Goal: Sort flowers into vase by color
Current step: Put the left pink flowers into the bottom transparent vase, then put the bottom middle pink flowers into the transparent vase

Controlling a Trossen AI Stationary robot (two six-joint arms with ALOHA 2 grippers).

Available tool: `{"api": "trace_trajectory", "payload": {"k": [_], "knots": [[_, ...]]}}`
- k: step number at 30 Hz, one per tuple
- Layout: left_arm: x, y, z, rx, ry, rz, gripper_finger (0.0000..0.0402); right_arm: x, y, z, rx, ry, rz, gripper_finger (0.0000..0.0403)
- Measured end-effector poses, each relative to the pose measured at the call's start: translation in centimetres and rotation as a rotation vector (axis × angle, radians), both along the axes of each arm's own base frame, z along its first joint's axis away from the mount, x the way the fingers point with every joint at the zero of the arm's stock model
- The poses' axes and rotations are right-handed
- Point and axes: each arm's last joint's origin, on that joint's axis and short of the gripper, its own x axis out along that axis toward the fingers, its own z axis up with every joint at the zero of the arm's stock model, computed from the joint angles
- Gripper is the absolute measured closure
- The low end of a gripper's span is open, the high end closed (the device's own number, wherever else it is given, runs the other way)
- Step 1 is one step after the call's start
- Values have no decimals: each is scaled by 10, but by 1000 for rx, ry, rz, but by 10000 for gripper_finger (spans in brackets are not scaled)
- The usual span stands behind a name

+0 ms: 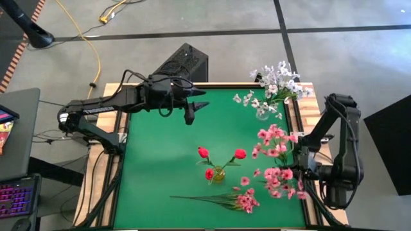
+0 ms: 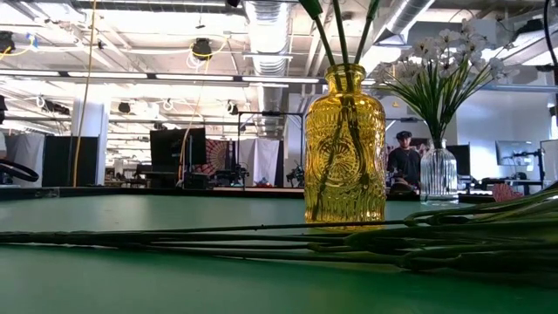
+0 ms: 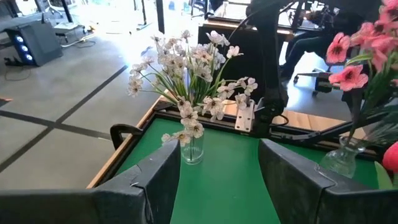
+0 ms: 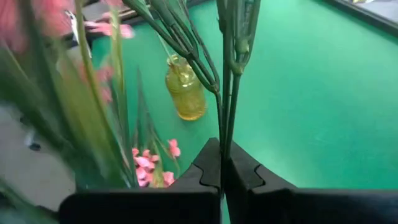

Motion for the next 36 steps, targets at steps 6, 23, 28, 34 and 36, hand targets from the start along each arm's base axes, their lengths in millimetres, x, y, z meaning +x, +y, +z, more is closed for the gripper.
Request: {"api": "trace_trajectory", "payload": {"k": [6,23,28,34,36], "knots": [[0,-1,0,-4,-1,-13,198,1,10,-9,-2,35,-10,374],[0,-1,0,-6,-1,-20,198,-21,9,-5,138,148,45,329],[0,-3,0,-15,-2,-60,198,-23,1,1,185,215,52,284],[0,-3,0,-13,2,-80,198,-29,-10,8,264,418,97,209],[0,-4,-1,-19,8,-109,198,-31,-15,11,299,474,113,191]]}}
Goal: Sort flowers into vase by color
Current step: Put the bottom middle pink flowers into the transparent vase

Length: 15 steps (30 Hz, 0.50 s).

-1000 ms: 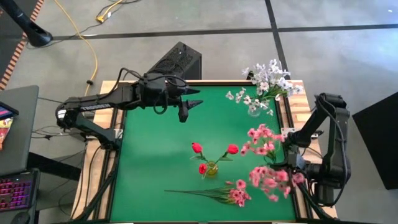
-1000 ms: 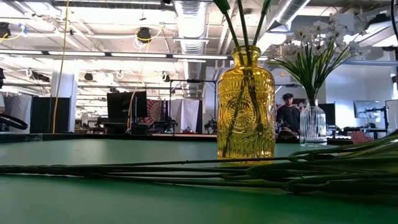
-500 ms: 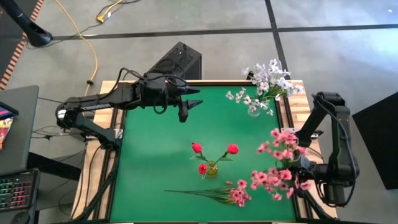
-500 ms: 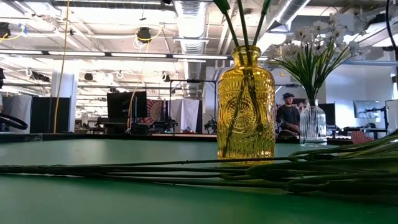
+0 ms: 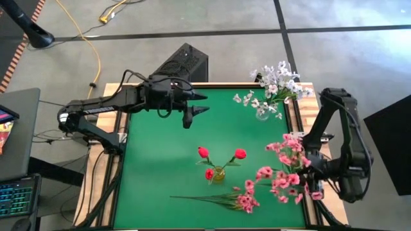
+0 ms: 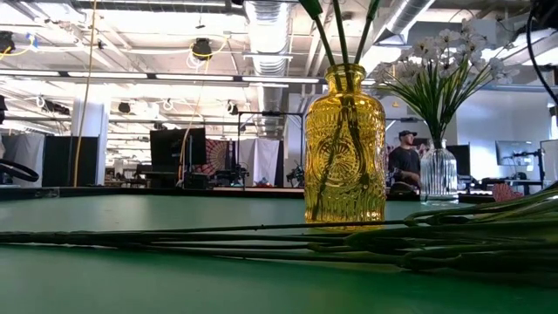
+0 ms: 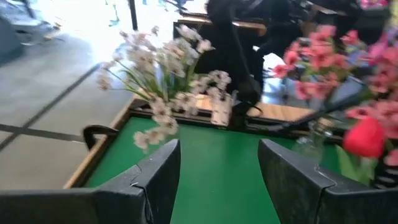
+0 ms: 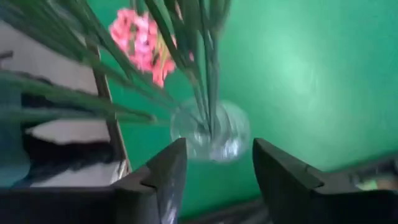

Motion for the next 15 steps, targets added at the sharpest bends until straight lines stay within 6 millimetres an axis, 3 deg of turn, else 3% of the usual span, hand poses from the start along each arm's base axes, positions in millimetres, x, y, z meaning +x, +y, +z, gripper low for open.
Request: {"api": "trace_trajectory", "payload": {"k": [7,15], "knots": [[-5,-5,-14,-70,145,-117,198,-7,-19,11,122,168,43,176],[-25,-21,-45,-196,524,-139,198,-9,-29,18,222,226,40,188]]}}
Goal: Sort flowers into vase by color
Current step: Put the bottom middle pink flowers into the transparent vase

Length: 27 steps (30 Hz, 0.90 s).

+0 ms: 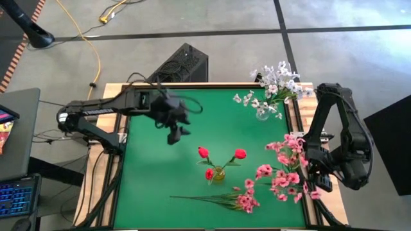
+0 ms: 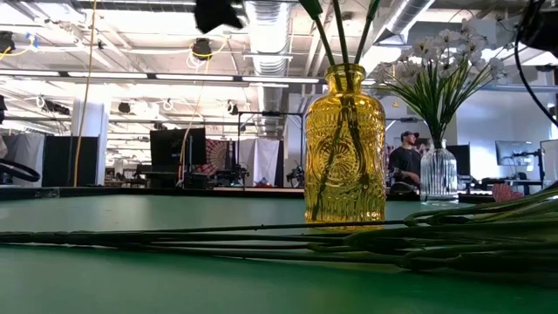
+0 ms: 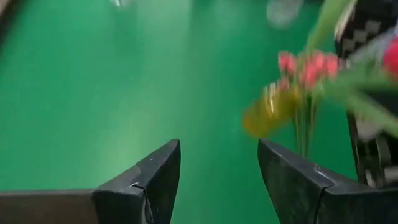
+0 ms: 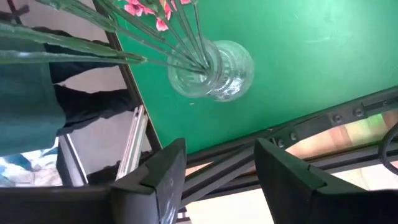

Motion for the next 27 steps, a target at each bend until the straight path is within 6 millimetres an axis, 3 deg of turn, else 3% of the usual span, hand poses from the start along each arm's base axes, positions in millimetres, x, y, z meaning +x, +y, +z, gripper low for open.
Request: {"api": "trace_trajectory", "payload": {"k": [5,11,18,24,27], "knots": [[-4,-27,-39,-76,172,-32,198,0,0,0,0,0,0,193],[-8,-75,-87,-159,244,-159,198,0,0,0,-1,-1,1,194],[-17,-141,-120,-80,117,-230,198,0,0,0,-9,-10,27,194],[-35,-177,-145,-7,137,-222,198,0,0,0,-27,-29,78,194],[-38,-193,-156,44,151,-298,198,0,0,0,-29,-29,80,194]]}}
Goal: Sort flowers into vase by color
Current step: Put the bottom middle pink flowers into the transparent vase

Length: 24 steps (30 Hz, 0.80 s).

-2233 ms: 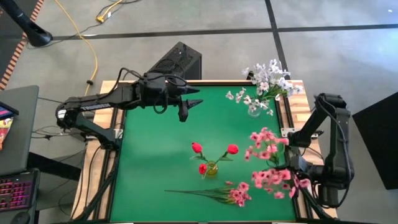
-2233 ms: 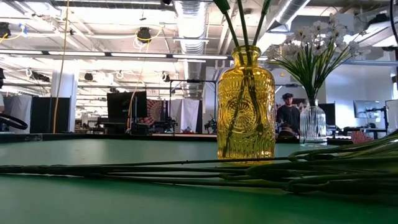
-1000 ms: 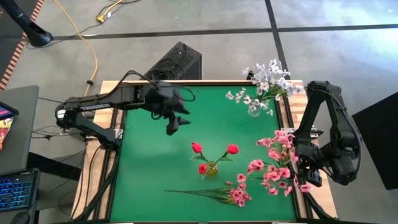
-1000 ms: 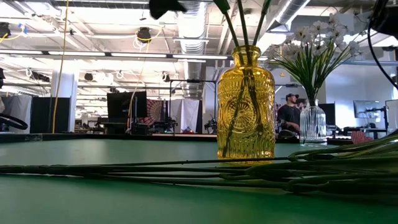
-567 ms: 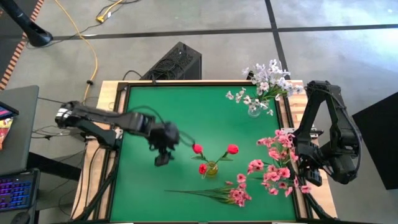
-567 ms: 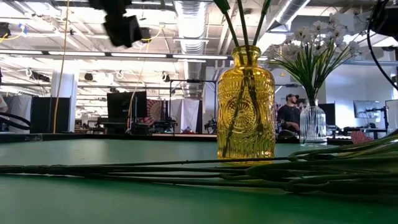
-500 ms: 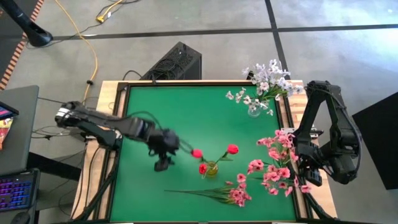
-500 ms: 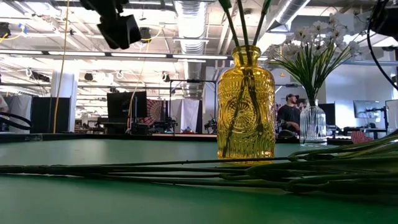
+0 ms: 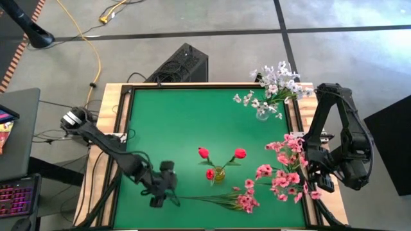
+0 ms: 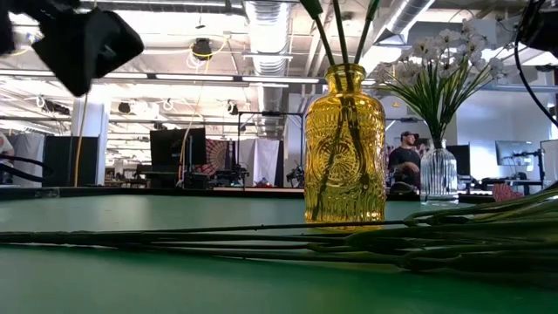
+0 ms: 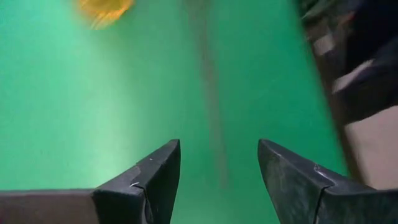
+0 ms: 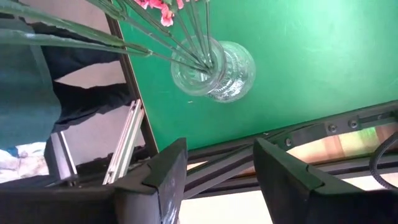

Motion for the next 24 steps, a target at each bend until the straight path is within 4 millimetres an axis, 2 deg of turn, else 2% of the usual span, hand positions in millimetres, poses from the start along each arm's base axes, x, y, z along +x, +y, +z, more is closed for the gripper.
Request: {"api": "trace_trajectory", "payload": {"k": [6,11,14,19,24], "knots": [[35,-34,-23,-38,-169,-160,198,0,0,0,-2,0,0,194],[67,-34,-47,44,-117,-62,198,0,0,0,2,1,-1,194],[84,-31,-59,36,-90,-7,198,0,0,0,2,1,0,194],[91,-29,-74,-4,-15,-14,198,-1,1,0,9,36,14,194],[80,-32,-81,52,71,15,199,-2,1,0,12,74,29,194]]}}
